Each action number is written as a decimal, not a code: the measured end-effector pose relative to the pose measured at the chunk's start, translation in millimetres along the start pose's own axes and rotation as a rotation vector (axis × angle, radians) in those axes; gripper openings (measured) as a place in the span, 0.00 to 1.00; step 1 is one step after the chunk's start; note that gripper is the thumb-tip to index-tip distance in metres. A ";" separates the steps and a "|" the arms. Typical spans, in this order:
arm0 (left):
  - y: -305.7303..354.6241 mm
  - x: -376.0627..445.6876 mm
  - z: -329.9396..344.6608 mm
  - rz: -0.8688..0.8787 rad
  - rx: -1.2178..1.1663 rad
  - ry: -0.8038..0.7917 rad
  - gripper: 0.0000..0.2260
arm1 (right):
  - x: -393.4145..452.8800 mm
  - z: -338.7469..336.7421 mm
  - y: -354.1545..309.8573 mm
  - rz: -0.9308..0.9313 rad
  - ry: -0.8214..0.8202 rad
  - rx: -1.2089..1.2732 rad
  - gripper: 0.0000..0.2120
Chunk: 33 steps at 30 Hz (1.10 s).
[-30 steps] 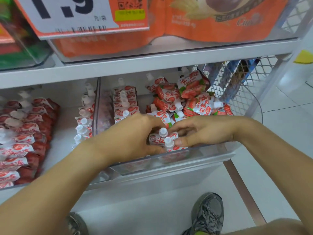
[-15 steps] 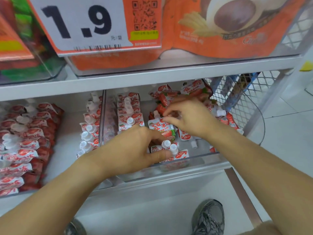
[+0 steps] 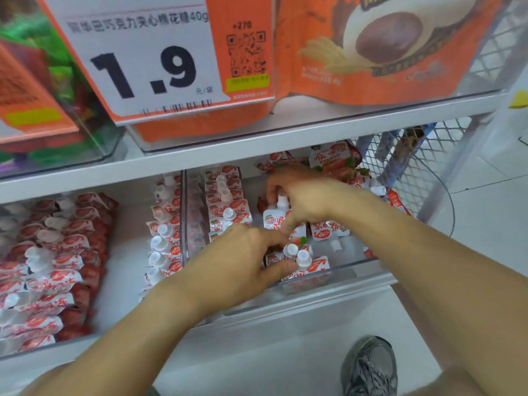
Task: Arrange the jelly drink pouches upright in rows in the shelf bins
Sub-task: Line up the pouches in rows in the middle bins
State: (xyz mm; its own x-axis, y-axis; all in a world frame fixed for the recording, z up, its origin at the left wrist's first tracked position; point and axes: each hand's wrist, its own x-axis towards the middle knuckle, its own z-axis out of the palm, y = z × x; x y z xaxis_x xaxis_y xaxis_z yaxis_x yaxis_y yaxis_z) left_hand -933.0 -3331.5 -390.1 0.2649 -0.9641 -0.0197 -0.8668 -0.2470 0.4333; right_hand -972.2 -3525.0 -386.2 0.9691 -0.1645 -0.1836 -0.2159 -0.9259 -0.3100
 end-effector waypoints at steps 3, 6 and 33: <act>-0.1 0.1 1.0 0.005 0.000 0.022 0.18 | -22.3 -1.7 3.5 -0.023 -0.027 0.236 0.15; 1.8 0.8 0.6 -0.029 0.016 0.095 0.16 | -40.2 5.3 12.0 -0.055 -0.213 0.385 0.07; -4.1 2.9 5.0 0.018 0.016 0.030 0.24 | -65.1 -20.0 32.9 0.345 0.646 0.264 0.17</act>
State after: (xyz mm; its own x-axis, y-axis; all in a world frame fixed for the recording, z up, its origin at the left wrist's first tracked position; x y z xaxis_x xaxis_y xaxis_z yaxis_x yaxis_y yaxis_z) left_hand -930.8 -3333.8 -396.4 0.2621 -0.9649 0.0152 -0.8780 -0.2319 0.4188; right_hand -1040.1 -3551.5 -365.9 0.7021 -0.6687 0.2448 -0.4603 -0.6884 -0.5605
